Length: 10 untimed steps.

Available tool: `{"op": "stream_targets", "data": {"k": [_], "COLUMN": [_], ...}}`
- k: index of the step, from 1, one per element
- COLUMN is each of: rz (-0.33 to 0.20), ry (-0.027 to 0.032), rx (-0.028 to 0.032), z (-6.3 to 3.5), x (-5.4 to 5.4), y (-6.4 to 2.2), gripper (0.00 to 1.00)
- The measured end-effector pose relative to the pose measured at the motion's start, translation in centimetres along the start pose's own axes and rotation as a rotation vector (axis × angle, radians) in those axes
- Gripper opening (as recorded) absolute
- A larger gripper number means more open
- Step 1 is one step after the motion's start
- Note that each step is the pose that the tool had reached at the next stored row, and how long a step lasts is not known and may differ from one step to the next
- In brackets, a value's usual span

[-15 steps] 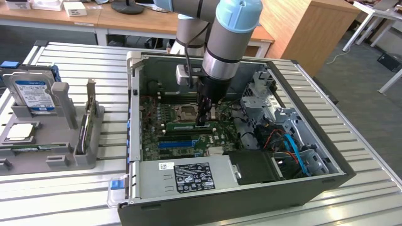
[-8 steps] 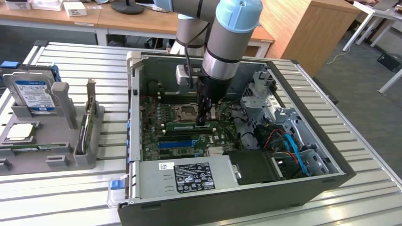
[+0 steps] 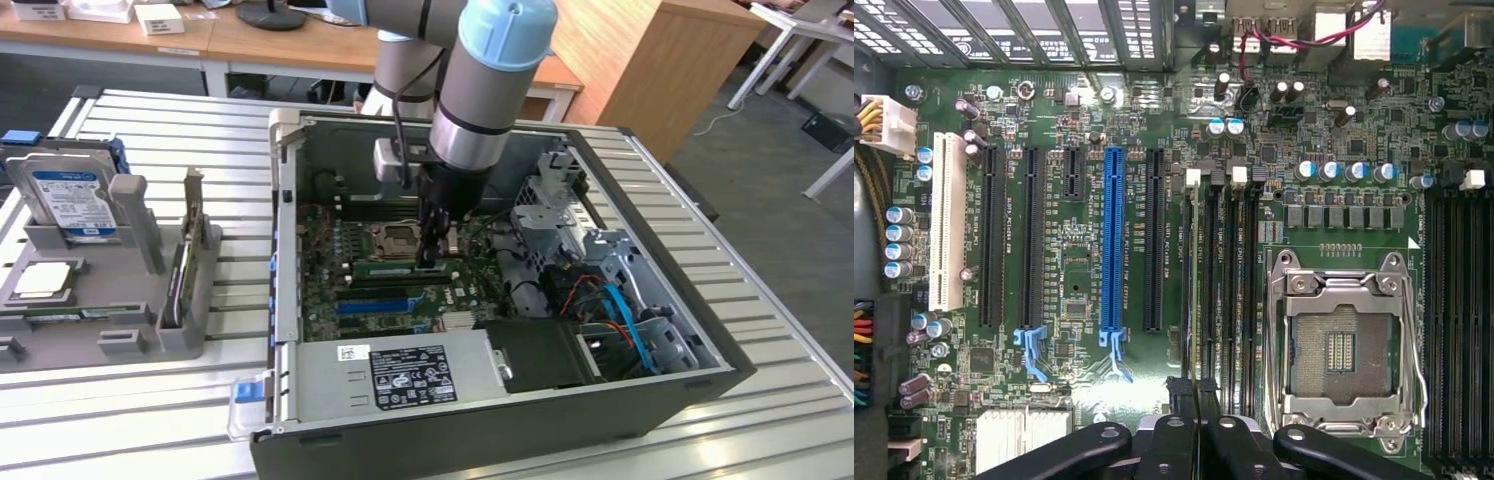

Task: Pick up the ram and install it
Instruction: 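Insert the ram into the slot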

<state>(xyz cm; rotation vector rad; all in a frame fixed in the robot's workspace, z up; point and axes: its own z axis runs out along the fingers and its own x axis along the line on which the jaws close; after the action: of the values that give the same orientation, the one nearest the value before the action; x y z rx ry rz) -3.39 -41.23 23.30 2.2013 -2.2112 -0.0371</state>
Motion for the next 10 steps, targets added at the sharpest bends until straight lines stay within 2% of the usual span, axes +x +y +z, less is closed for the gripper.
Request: {"op": "stream_targets", "data": {"k": [10], "rz": [0.000], "ry": [-0.0001], "rx": [0.0000], "z": [0.17], "x": [-0.01], "y": [-0.01], "gripper": [0.11]}}
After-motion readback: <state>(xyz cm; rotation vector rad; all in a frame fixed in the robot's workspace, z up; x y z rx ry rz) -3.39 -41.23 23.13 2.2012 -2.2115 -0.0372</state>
